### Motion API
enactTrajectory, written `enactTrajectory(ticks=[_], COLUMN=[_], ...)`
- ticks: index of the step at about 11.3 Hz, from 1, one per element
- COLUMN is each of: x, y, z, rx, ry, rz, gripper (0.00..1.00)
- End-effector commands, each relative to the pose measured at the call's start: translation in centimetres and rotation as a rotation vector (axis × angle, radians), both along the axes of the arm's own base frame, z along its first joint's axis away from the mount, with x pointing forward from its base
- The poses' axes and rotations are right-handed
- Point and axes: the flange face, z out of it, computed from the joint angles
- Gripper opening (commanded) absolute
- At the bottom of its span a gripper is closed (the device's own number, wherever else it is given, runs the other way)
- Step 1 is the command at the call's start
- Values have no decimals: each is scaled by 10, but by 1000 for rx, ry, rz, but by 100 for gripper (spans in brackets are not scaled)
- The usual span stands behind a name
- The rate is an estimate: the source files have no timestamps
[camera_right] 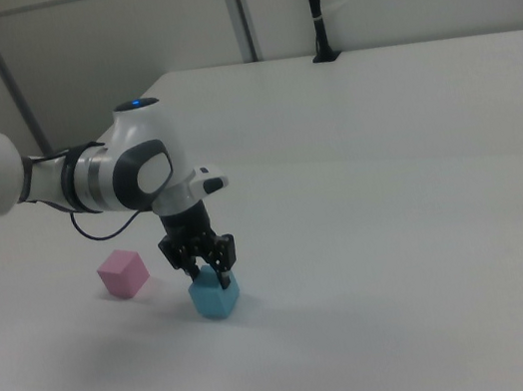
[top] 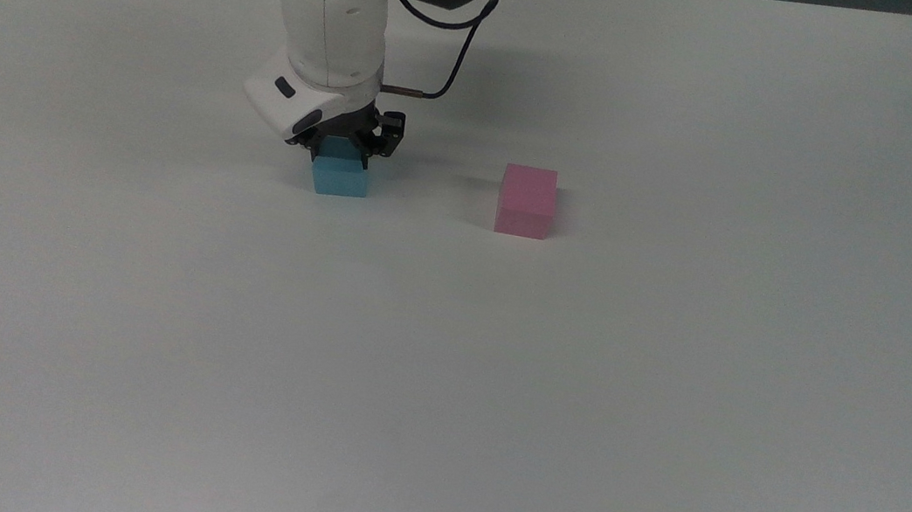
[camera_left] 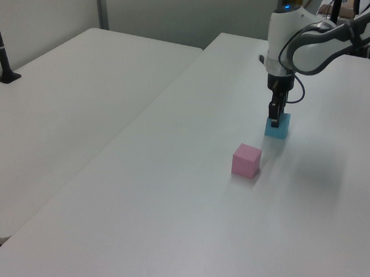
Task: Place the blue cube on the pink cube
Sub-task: 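Lift the blue cube and carry it above the pink cube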
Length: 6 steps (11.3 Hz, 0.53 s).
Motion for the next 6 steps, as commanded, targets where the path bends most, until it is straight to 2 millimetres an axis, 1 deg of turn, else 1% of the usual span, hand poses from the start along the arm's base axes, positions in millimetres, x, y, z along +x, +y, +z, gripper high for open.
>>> enactTrajectory(ticks=[1,2,3,5,6], x=[-6,-5,-4,0,0], y=[23,42,53,97,112], z=[48,64,73,88,93], rx=[18,34,38,41,40], ry=[5,-11,-15,-40,-52], rz=[3,-5,-37,-118,-159], gripper=[45,45,45,45,45])
